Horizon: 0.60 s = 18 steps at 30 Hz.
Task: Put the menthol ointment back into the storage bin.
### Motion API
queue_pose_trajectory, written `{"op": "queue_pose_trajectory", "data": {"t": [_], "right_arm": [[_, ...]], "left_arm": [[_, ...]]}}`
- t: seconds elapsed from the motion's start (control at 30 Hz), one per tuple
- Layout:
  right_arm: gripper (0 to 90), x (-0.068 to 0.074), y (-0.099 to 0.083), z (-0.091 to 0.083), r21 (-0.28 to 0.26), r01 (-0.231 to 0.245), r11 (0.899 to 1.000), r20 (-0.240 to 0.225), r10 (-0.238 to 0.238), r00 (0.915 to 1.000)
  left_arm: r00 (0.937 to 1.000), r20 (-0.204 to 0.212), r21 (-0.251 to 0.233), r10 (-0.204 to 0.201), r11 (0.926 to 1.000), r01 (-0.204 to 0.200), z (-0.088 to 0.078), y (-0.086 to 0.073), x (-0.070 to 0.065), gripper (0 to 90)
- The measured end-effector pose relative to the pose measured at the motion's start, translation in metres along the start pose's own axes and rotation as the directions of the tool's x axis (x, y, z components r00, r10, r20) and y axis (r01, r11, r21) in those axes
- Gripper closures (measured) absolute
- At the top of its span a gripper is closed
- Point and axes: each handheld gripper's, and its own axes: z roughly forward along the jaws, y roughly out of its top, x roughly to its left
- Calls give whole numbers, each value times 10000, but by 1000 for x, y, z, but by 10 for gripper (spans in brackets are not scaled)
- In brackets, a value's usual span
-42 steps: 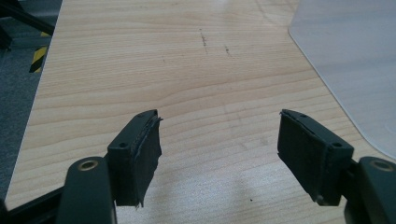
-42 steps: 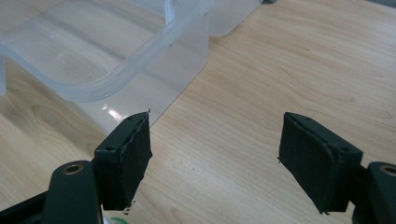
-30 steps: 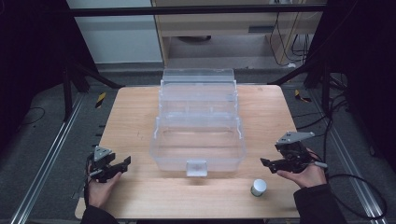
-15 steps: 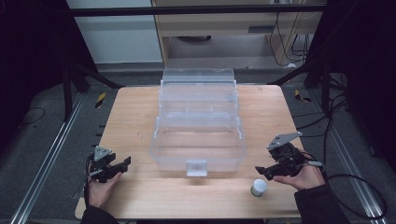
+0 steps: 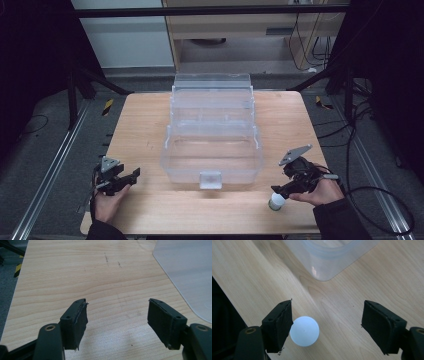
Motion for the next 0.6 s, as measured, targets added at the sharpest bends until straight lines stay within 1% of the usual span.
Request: {"op": "queue_pose_trajectory", "data": {"t": [0.07, 0.1, 0.17, 0.23, 0.4, 0.6], "right_arm": [[255, 1, -1, 2, 198, 94, 9998, -87, -92, 9999], [255, 1, -1, 2, 198, 94, 9998, -87, -92, 9999], [264, 4, -1, 5, 480, 263, 9985, -92, -259, 9996], [265, 4, -1, 5, 534, 319, 9981, -138, -312, 9994], [278, 7, -1, 9, 879, 599, 9943, -241, -580, 9980], [283, 8, -3, 10, 1125, 669, 9914, -371, -631, 9973]], "left_arm": [[10000, -3, 11, 2, 10000, -2, 0, 0, 0, 316], [10000, 6, 18, -3, 10000, 3, 0, 0, 0, 316], [10000, 3, 17, -2, 10000, 2, 0, 0, 0, 317], [10000, -3, 19, 5, 10000, -5, 0, 0, 0, 317], [10000, -11, 14, 12, 10000, -12, 0, 0, 0, 318], [10000, -11, -20, -20, 10000, 20, 0, 0, 0, 318]]}}
